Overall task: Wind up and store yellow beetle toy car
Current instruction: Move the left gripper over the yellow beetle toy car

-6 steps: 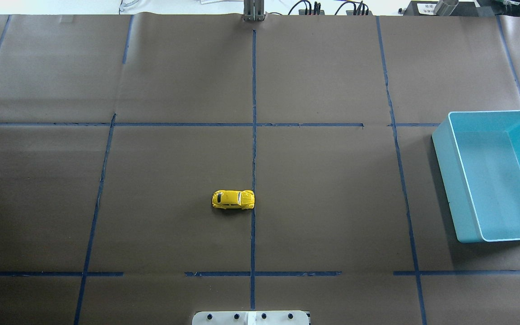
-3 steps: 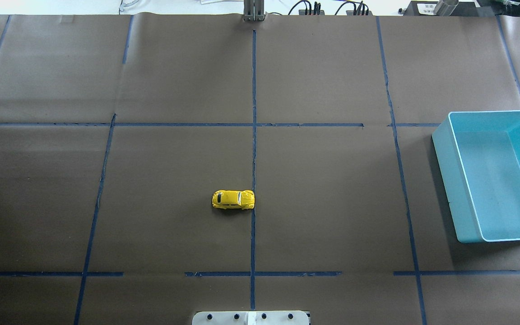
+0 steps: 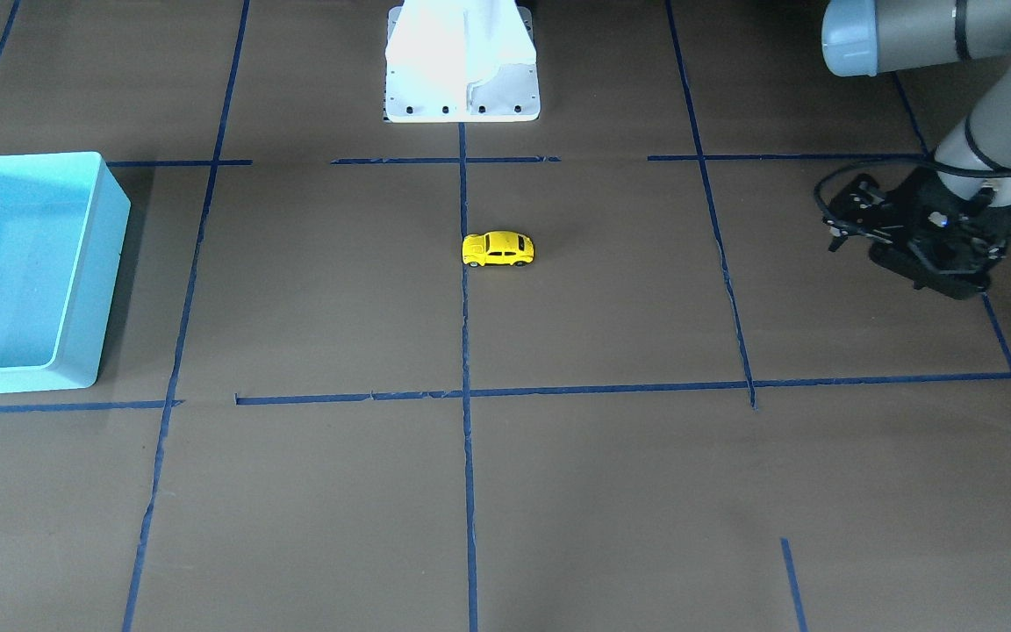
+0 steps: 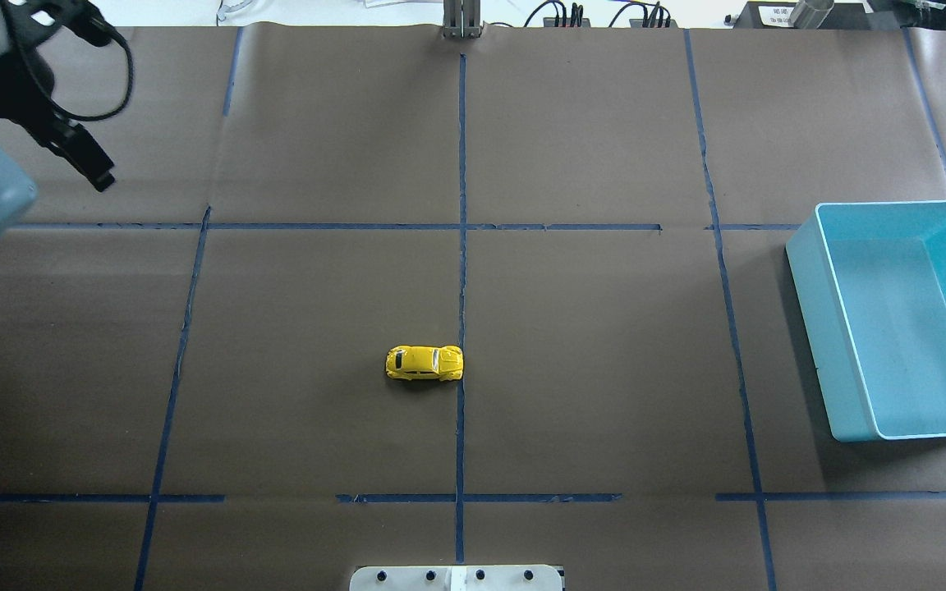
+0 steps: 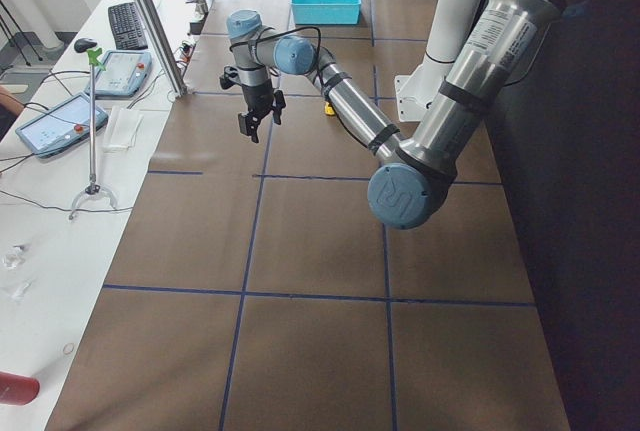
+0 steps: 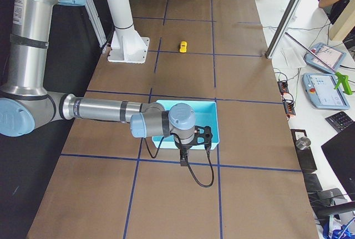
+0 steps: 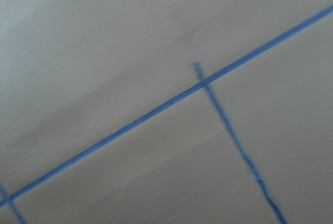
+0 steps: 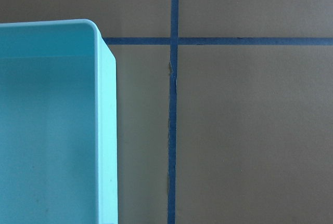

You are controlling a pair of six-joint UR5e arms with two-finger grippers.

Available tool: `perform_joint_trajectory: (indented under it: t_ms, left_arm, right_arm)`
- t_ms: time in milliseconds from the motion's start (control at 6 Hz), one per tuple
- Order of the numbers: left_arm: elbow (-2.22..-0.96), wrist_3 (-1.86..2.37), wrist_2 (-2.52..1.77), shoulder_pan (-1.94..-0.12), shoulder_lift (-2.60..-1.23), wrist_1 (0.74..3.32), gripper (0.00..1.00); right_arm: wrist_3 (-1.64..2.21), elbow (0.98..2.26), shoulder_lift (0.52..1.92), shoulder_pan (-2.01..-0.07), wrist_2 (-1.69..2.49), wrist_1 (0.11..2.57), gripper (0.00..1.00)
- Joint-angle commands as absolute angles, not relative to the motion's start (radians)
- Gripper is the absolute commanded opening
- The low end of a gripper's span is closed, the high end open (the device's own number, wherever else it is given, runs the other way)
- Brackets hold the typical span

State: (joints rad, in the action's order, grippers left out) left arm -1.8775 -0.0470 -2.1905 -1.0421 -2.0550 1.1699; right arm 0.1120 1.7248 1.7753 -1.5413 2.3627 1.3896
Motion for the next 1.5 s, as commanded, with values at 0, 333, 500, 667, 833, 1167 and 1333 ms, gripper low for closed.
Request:
perform_joint_trajectory:
  t_ms: [0,333,500,667,833,1167,1333]
  left_arm:
    - [-1.913,-0.048,-2.09,-0.849,-2.059,1.317,1.0]
    - [-1.896,-0.093,-1.813,-0.634,-2.074,1.564,1.0]
    - [-1.86,-0.103,-1.812,-0.552,-2.144,1.549,1.0]
    - [-1.829,-0.183,-1.857,-0.549,-2.17,1.528,1.0]
    - [-1.792,-0.347,-1.897,-0.548,-2.193,1.484,1.0]
    - [-1.754,-0.301,-1.901,-0.537,-2.236,1.491,1.0]
    - [-1.721,-0.289,-1.899,-0.511,-2.253,1.497,1.0]
  right_arm:
    - [0.112,1.72,1.776,-1.542,2.362,1.388,1.0]
    - [0.112,1.718,1.776,-1.542,2.362,1.39,1.0]
    - [0.112,1.718,1.776,-1.542,2.362,1.39,1.0]
    - [0.112,1.712,1.776,-1.542,2.362,1.388,1.0]
    - [0.112,1.71,1.776,-1.542,2.364,1.39,1.0]
    - [0.112,1.707,1.776,-1.542,2.364,1.388,1.0]
    - [0.112,1.704,1.776,-1.542,2.364,1.388,1.0]
